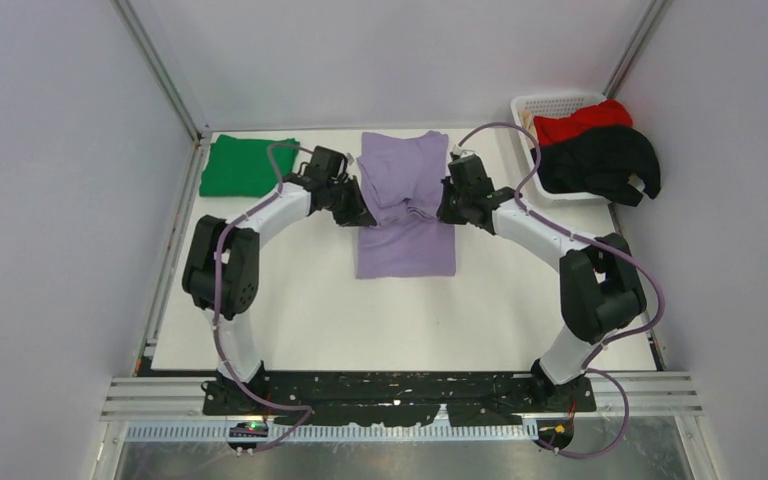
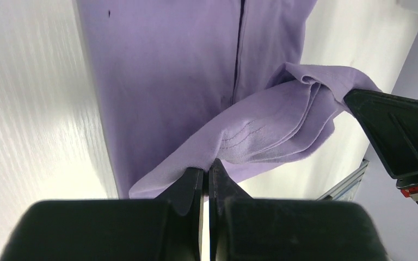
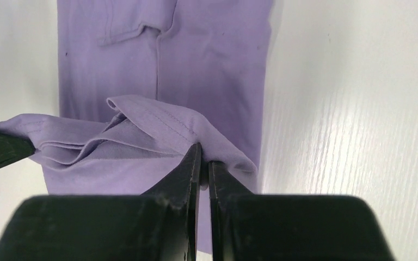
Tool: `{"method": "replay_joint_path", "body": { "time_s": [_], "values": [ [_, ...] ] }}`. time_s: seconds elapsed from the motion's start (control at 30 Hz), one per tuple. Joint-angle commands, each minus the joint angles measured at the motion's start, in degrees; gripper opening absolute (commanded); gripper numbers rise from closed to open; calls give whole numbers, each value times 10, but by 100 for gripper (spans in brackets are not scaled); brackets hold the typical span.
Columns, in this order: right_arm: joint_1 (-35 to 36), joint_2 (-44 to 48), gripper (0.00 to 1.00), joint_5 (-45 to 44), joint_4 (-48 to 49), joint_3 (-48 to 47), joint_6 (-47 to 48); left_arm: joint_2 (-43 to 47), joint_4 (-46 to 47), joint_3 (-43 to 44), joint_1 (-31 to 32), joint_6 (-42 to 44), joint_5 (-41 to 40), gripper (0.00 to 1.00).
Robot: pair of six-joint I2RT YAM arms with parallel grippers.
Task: Fold and stack the t-shirts
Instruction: Fold the folded rectangular tshirt in 1/3 of the way
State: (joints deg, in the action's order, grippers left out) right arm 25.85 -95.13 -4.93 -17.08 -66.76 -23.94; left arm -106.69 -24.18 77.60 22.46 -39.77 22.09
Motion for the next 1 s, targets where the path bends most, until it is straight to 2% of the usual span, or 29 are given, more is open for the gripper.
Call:
{"method": "replay_joint_path", "body": {
  "time_s": [0.0, 0.2, 0.3, 0.4, 0.47, 0.5, 0.53, 0.57, 0.6, 0.67, 0.73, 0.77, 0.8, 0.83, 0.97],
  "values": [
    [-16, -28, 7, 13, 40, -46, 16, -37, -19, 59, -11, 20, 9, 0],
    [-33, -75, 8, 38, 55, -79, 20, -87, -50, 121, -23, 28, 1, 0],
    [-38, -97, 9, 41, 59, -95, 22, -93, -51, 125, -29, 30, -15, 1],
    [-44, -112, 9, 68, 61, -104, 22, -106, -65, 139, -38, 39, -5, 5],
    [-48, -120, 13, 76, 63, -108, 22, -113, -67, 146, -42, 43, 4, 15],
    [-52, -125, 17, 80, 66, -109, 22, -117, -63, 148, -44, 44, 11, 22],
    [-53, -127, 22, 88, 71, -111, 25, -120, -58, 151, -46, 45, 19, 34],
    [-56, -134, 30, 91, 73, -116, 25, -124, -50, 153, -48, 45, 27, 44],
    [-59, -138, 35, 92, 73, -120, 26, -127, -43, 158, -50, 45, 34, 50],
    [-66, -147, 51, 94, 72, -136, 23, -136, -43, 178, -55, 47, 51, 62],
    [-73, -150, 77, 99, 68, -155, 21, -140, -55, 202, -61, 49, 68, 74],
    [-75, -146, 83, 100, 67, -156, 21, -136, -58, 206, -62, 50, 69, 79],
    [-75, -142, 94, 100, 67, -155, 24, -128, -56, 201, -63, 51, 65, 89],
    [-75, -132, 99, 100, 68, -151, 25, -111, -51, 191, -63, 51, 60, 98],
    [-76, -92, 96, 107, 78, -103, 24, -60, -53, 140, -63, 63, 55, 100]
  ]
}}
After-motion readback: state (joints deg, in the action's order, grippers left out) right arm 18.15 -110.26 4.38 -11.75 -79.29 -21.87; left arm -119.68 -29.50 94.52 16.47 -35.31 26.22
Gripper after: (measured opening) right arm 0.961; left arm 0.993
